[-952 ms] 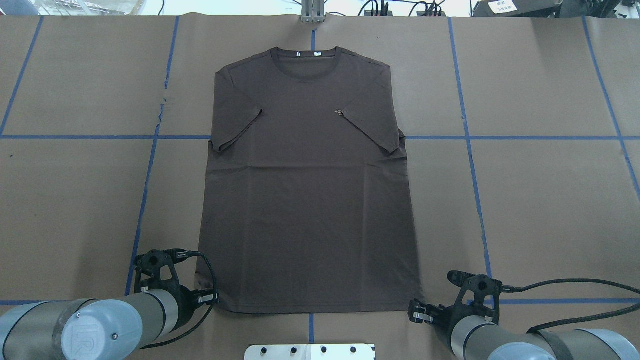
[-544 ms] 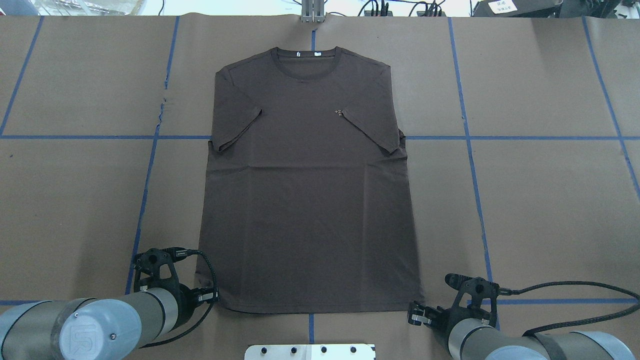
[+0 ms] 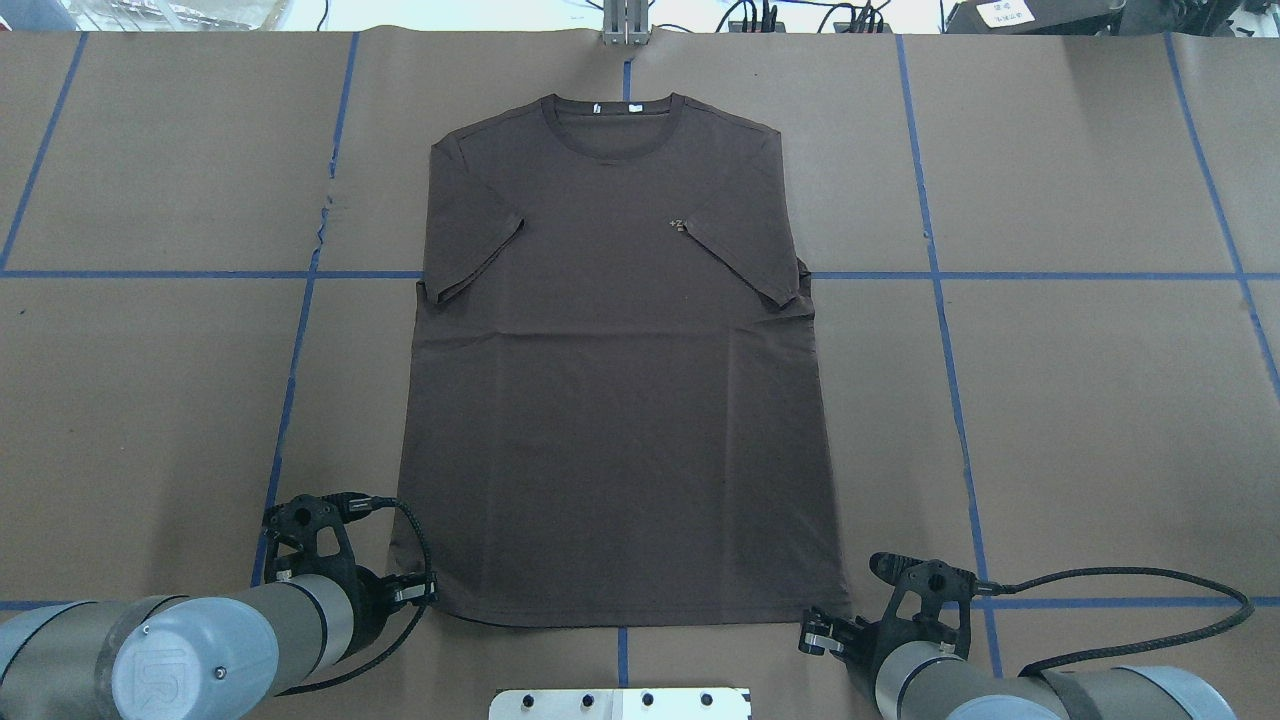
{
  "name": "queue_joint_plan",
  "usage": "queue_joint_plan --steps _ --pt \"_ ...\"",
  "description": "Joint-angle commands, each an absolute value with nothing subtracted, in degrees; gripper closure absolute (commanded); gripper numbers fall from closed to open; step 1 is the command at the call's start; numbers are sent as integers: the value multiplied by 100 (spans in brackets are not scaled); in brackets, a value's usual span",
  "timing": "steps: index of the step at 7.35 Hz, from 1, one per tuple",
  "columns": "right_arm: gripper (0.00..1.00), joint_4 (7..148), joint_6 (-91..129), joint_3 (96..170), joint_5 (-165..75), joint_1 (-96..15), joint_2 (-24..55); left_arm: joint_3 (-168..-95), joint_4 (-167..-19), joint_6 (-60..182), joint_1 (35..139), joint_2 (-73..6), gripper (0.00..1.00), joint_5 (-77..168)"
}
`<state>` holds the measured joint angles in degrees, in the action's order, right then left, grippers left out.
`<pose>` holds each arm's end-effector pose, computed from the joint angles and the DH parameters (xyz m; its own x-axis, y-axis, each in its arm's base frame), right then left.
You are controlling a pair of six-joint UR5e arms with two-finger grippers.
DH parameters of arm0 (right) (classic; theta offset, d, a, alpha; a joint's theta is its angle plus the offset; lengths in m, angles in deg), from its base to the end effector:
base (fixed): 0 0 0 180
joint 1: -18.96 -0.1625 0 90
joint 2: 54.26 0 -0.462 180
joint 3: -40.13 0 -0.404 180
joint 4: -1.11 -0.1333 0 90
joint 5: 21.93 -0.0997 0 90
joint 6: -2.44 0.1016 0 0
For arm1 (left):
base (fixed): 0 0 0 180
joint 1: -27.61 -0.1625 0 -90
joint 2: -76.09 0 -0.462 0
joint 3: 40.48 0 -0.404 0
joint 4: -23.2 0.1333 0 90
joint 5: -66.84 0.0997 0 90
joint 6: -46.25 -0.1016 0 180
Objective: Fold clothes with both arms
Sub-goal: 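Grasp the hem corners with both grippers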
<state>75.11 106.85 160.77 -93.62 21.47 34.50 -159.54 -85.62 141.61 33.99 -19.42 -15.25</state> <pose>-0.4982 -0.1435 0.4018 0.6014 0.2101 0.7708 -0.3520 0.9358 0.0195 0.4977 -0.2038 0.3731 0.5695 -0.1568 -0.8069 0.2743 0.9616 0.0067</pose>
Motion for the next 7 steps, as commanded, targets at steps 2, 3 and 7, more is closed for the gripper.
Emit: queue_joint_plan --steps 2,3,7 --pt "46 7520 10676 16063 -9338 2151 3504 -15958 -8561 14161 3402 -1936 100 -1525" --pt "46 7520 10676 16062 -9338 2160 3513 -15958 -8561 14161 3402 -1936 100 -1525" --pt "99 7520 10667 16027 -9338 2151 3486 -15958 -8561 14153 3411 -1936 100 -1525"
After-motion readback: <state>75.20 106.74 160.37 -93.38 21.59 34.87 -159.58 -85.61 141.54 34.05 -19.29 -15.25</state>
